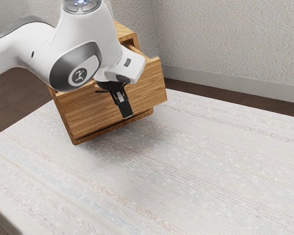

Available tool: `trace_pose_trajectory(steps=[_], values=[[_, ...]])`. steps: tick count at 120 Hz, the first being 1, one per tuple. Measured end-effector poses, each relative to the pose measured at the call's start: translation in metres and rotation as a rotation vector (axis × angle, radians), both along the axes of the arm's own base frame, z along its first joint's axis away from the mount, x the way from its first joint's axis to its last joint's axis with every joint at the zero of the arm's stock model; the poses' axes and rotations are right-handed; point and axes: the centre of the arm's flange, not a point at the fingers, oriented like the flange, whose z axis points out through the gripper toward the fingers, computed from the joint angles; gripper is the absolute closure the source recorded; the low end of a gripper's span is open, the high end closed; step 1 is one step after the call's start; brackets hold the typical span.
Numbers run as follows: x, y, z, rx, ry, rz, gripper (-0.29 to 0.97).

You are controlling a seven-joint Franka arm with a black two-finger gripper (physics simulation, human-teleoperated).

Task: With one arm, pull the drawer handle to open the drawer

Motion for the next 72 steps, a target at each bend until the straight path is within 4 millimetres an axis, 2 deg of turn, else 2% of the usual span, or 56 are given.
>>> trace_pose_trajectory(steps=[21, 43, 52, 56, 65, 72], values=[[-0.006, -0.011, 0.000, 0.000, -0.002, -0.006, 0.02], [-0.013, -0.040, 0.002, 0.002, -0.007, -0.046, 0.05], [-0.015, -0.042, 0.006, 0.005, -0.011, -0.043, 0.12], [-0.016, -0.043, 0.017, 0.004, -0.025, -0.036, 0.13], [-0.026, -0.050, 0.073, -0.029, -0.087, -0.007, 0.08], [-0.036, -0.055, 0.096, -0.071, -0.086, 0.027, 0.06]])
